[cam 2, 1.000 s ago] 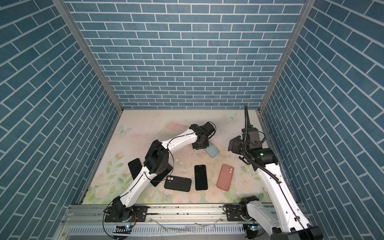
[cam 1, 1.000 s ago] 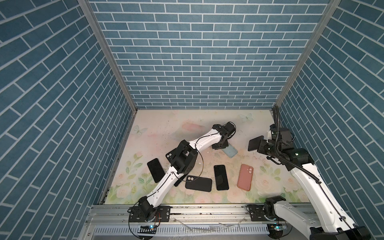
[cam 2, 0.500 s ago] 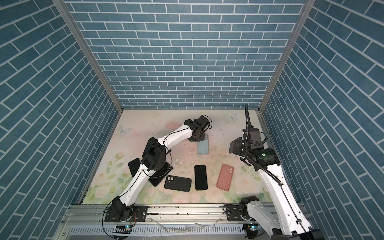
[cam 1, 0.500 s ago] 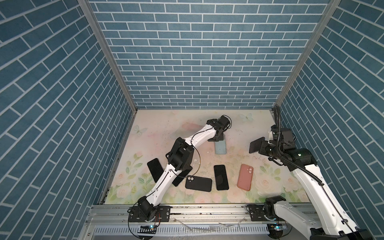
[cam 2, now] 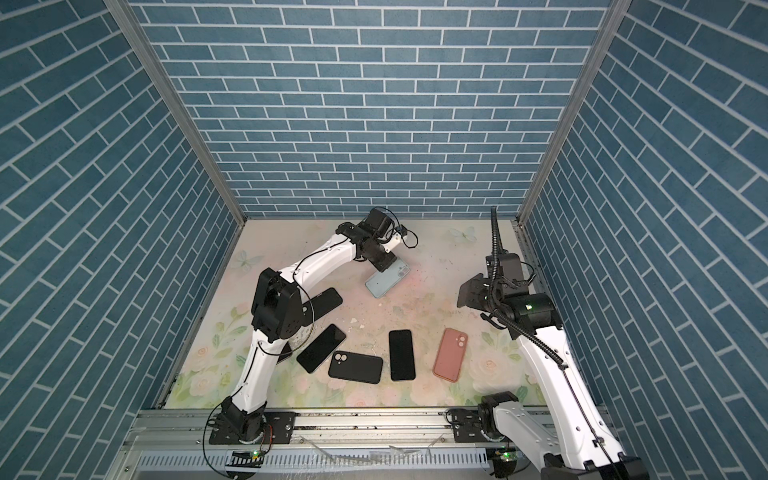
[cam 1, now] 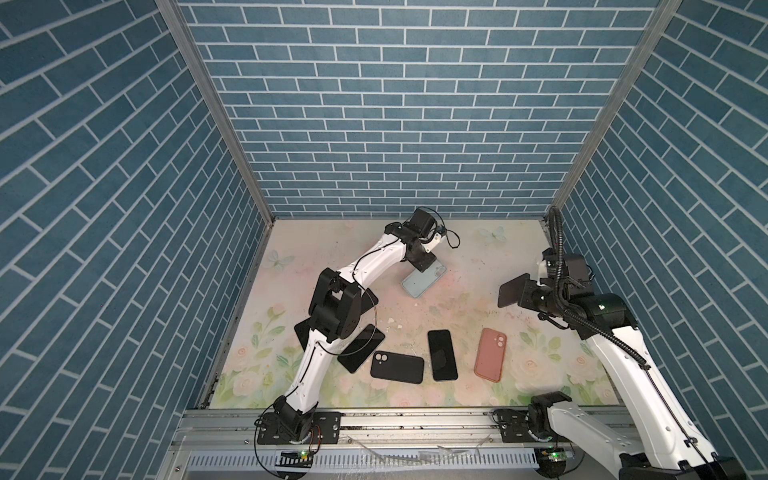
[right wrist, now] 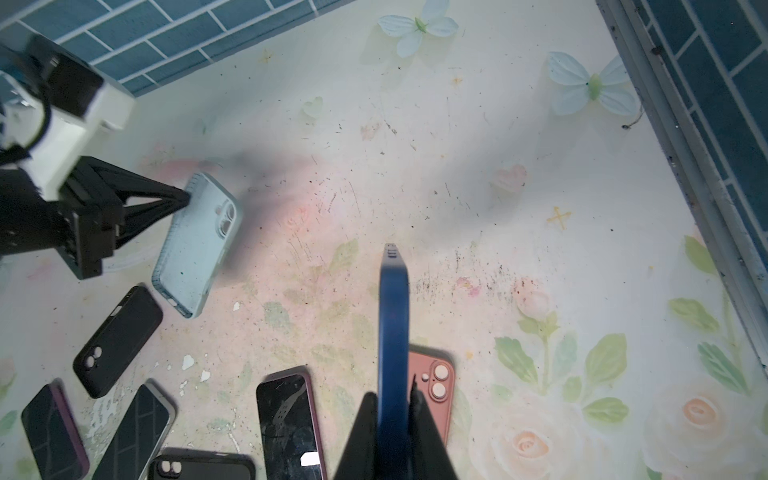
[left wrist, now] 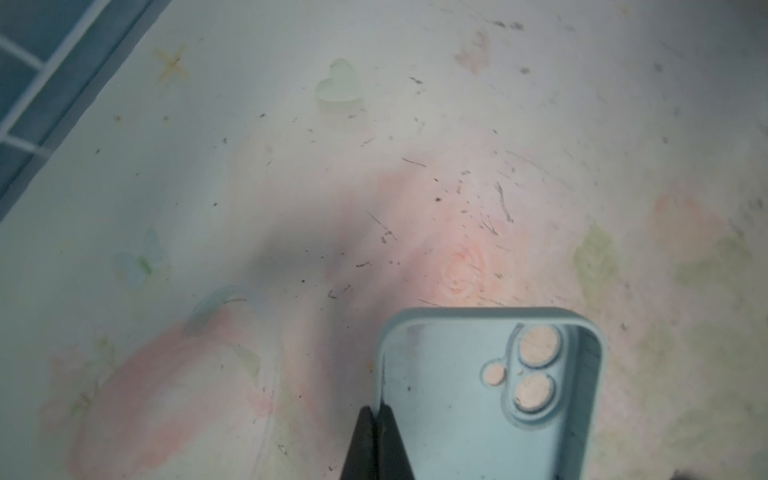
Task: Put the phone into the phone case
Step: 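Grasp the light blue case rim with the left gripper, drag it nearer, then release the case with the left gripper while the right brings the phone over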
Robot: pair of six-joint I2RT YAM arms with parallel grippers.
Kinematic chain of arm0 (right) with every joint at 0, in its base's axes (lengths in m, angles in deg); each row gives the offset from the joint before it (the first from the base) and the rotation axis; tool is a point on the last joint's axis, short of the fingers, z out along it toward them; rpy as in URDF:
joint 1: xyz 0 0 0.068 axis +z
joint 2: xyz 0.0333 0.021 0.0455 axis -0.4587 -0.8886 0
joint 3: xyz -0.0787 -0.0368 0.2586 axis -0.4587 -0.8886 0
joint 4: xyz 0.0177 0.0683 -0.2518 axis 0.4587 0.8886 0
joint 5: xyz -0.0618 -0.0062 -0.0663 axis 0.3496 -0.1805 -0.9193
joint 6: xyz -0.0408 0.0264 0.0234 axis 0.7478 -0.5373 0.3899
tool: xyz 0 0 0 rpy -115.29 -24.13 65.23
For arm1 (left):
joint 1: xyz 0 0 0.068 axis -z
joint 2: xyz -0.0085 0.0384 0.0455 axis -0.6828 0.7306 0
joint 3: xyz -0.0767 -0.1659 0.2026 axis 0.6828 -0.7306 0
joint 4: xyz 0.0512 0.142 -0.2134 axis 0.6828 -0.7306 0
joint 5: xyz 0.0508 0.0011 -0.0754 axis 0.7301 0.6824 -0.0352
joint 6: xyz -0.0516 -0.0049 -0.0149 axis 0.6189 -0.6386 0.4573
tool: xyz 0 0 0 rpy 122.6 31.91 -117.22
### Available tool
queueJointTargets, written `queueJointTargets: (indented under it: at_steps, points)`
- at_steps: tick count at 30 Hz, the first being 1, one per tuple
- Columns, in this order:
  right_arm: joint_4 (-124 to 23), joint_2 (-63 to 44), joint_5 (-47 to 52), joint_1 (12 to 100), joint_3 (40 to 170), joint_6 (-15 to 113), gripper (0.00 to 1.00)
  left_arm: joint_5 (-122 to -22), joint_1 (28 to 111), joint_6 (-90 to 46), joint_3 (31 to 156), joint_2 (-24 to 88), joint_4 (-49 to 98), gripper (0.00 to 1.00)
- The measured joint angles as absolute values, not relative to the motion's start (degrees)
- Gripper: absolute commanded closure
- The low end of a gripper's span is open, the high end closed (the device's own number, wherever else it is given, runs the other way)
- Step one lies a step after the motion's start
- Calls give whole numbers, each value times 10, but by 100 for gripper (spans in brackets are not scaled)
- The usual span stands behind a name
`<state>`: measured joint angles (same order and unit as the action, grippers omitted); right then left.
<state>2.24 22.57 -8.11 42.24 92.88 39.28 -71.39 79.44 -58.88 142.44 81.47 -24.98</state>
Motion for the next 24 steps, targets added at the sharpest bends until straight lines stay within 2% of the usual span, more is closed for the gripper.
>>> queueJointTargets:
  at_steps: [6, 14, 16, 20, 23, 24]
  points:
    - [22, 214, -34, 422, 929, 379, 100, -718, 798, -769, 1415, 837, -260, 100]
    - [23, 203, -14, 422, 929, 361, 100, -741, 797, -887, 1445, 872, -266, 99]
    - [23, 198, -12, 422, 929, 357, 100, -746, 797, -899, 1445, 882, -267, 81]
    - [24, 186, -8, 422, 935, 357, 100, -744, 797, -898, 1436, 887, -259, 67]
    - [23, 179, -8, 422, 944, 357, 100, -732, 796, -881, 1426, 885, -232, 51]
    - [24, 178, -8, 422, 947, 357, 100, -726, 796, -874, 1420, 883, -222, 40]
